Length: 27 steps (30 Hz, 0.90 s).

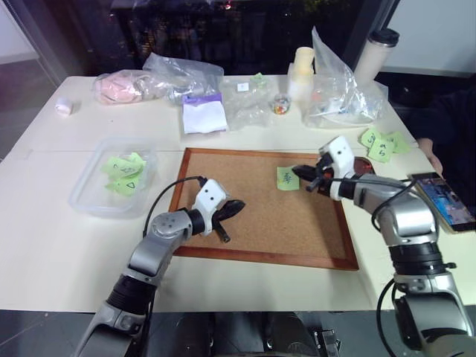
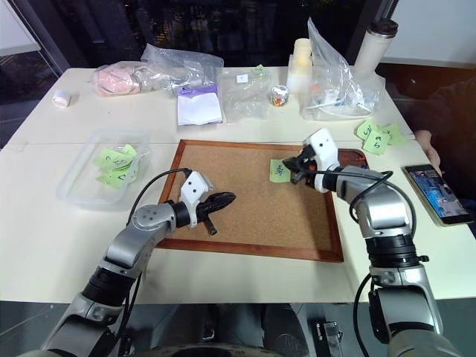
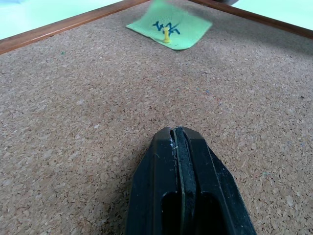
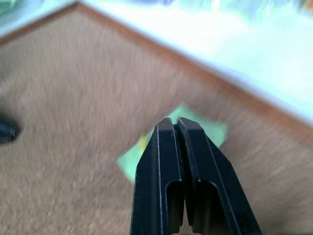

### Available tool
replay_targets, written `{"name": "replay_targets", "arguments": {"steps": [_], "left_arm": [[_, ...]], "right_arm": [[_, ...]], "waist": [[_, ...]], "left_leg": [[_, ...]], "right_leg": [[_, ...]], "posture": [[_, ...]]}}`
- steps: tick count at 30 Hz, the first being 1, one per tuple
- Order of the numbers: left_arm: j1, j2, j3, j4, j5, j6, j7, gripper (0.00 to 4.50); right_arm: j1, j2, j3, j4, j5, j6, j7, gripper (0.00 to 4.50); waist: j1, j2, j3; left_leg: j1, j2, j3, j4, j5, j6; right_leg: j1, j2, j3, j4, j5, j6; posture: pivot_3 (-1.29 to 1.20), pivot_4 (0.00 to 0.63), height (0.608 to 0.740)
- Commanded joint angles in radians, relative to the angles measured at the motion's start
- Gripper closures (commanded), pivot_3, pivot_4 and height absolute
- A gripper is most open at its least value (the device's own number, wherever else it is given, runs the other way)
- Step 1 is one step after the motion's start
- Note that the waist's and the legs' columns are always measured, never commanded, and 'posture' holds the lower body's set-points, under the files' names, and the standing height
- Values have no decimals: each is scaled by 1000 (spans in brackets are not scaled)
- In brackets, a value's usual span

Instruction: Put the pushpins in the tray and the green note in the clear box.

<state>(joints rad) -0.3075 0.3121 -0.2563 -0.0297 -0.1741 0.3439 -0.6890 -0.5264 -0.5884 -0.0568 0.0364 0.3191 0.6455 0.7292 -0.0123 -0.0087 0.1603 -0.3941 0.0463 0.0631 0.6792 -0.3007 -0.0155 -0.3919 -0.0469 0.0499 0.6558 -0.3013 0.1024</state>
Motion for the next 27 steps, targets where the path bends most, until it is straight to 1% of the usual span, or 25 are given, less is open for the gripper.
{"name": "replay_targets", "arguments": {"steps": [1, 6, 10, 12, 19, 27], "left_arm": [[33, 13, -27, 48, 28, 19, -9, 4500], [26, 11, -29, 55, 30, 12, -10, 4500], [19, 3, -30, 58, 28, 8, -9, 4500], [17, 1, -28, 60, 29, 5, -7, 4500], [25, 3, -20, 56, 29, 2, -2, 4500], [32, 2, -17, 46, 26, 9, 1, 4500]], "right_arm": [[-26, -27, -64, -15, 19, -14, -11, 4460], [-49, -64, -124, 87, -4, -63, -43, 4460], [-82, -96, -168, 323, -45, -165, -92, 4460], [-91, -104, -161, 394, -64, -208, -92, 4460], [-95, -98, -151, 483, -75, -264, -81, 4460], [-78, -79, -164, 531, -78, -293, -114, 4460]], "waist": [[-1, 0, 0], [0, 0, 0], [0, 0, 0], [1, 0, 0], [-1, 0, 0], [-2, 1, 0]], "left_leg": [[0, 0, 0, 0, 0, 0], [0, 0, 0, -1, 0, 0], [1, -1, 0, -1, 0, 0], [1, -1, 1, -1, 0, 0], [1, -1, 1, -1, 0, 0], [1, 0, 1, -1, 0, 0]], "right_leg": [[0, 0, 0, 0, 0, 0], [0, 0, 0, 0, 0, 0], [1, 0, 0, -1, 0, 0], [1, 0, 0, -1, 0, 0], [1, 0, 1, -2, 0, 0], [1, 0, 1, -2, 0, 0]], "posture": [[0, 150, 740], [0, 150, 740], [0, 150, 740], [0, 150, 740], [0, 150, 740], [0, 150, 740]]}}
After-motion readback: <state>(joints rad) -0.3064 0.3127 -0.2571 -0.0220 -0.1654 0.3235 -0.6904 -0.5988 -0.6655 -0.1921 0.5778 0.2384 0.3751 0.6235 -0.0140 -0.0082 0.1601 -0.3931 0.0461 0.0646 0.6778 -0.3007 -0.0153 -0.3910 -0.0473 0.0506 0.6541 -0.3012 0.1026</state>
